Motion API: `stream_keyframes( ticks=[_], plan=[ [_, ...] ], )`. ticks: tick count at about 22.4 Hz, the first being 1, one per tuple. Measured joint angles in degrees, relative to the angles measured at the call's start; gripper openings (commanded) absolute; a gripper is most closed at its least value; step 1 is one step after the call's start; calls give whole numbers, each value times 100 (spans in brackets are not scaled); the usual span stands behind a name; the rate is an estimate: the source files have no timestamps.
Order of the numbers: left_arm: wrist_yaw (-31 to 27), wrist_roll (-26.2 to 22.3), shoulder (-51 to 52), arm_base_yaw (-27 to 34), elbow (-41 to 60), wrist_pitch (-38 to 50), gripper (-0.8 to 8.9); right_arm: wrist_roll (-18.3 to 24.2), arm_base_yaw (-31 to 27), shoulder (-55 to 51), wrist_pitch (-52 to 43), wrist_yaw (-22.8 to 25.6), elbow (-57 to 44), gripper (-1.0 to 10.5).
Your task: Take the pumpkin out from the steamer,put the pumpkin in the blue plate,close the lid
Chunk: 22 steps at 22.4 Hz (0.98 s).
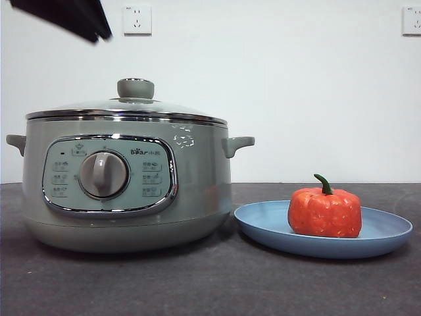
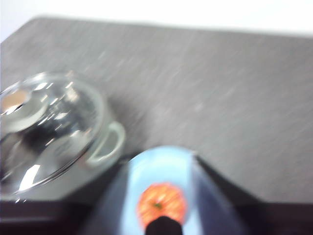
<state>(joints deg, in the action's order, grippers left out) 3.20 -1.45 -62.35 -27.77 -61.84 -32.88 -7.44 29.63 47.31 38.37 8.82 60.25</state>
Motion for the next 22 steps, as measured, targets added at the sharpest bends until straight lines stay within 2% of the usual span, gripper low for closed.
stream_keyframes(
  ticks=[3, 6, 10, 22],
  plan=[
    [-7, 0, 669, 0, 315, 428, -9, 144, 2, -658, -699, 37, -745, -12],
    [-9, 2, 1458, 0, 1346, 964, -8, 256, 2, -1419, -1237, 188, -1569, -11],
    [-9, 2, 2120, 0, 2188, 1364, -8, 256, 2, -1958, -1316, 199, -2046, -10],
    [-9, 2, 2175, 0, 2199, 1040, -3, 254, 2, -1954, -1237, 337, -2052, 1]
  ],
)
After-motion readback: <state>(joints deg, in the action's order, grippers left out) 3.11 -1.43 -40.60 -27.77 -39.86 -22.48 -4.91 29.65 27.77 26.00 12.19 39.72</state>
